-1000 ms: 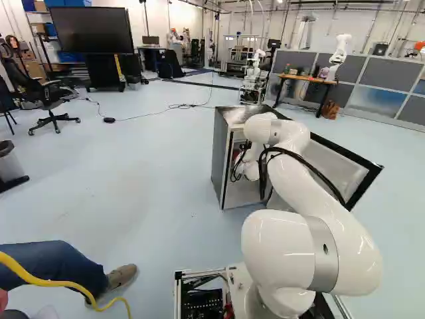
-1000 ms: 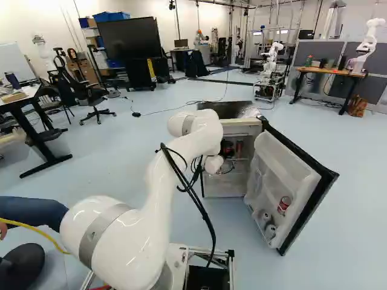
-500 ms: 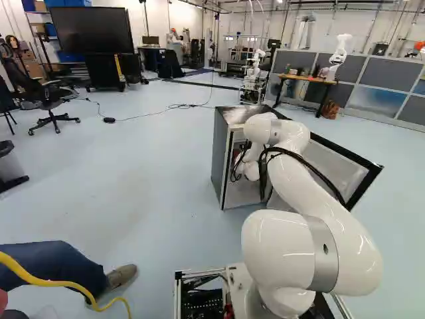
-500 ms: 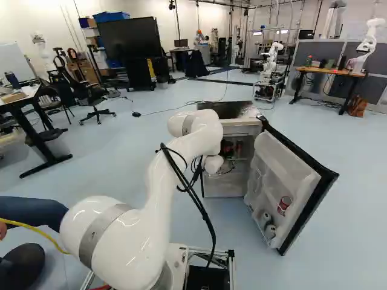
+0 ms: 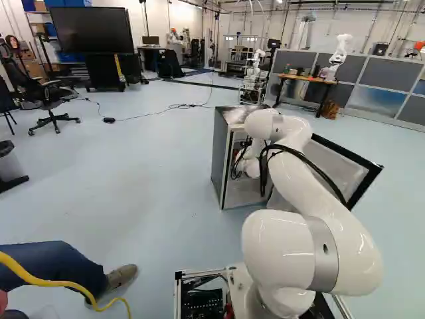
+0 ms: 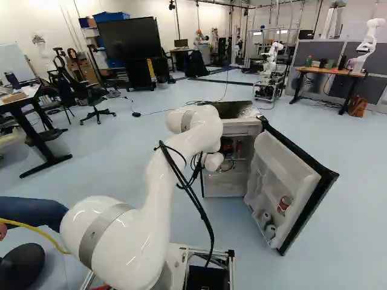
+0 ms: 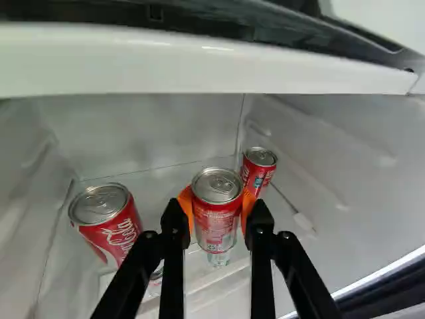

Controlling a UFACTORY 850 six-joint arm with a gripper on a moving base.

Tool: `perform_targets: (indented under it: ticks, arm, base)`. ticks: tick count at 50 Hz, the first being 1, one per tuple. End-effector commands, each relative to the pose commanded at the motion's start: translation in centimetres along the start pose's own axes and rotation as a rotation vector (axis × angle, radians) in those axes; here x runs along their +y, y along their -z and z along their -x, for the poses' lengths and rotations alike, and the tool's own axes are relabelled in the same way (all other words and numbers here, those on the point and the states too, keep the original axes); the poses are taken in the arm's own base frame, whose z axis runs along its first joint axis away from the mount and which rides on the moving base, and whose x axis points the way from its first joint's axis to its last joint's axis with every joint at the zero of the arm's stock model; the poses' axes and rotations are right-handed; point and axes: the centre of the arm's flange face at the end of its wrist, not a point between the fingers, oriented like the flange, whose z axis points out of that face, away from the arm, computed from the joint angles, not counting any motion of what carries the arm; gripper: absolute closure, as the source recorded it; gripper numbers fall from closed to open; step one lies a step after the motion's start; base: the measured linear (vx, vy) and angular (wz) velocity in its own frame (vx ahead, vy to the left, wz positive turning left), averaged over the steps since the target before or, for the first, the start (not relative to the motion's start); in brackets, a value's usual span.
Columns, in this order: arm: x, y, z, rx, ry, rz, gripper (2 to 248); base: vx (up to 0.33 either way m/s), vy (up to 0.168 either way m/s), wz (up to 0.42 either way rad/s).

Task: Grab a drink from the fridge

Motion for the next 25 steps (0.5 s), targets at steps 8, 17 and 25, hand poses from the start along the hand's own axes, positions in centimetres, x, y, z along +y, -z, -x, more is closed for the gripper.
perform_targets:
  ticks: [8, 17, 25]
  arm:
    - [0.2, 0.4, -0.1, -0.008, 0.000, 0.001, 158]
    - [0.6, 1.7, -0.2, -0.031, 0.000, 0.003, 158]
    - [1.1, 3.3, -0.9, -0.052, -0.001, 0.006, 158]
  base:
    - [0.000, 0.000, 0.000]
    - [0.000, 0.000, 0.000]
    - [0.000, 0.000, 0.000]
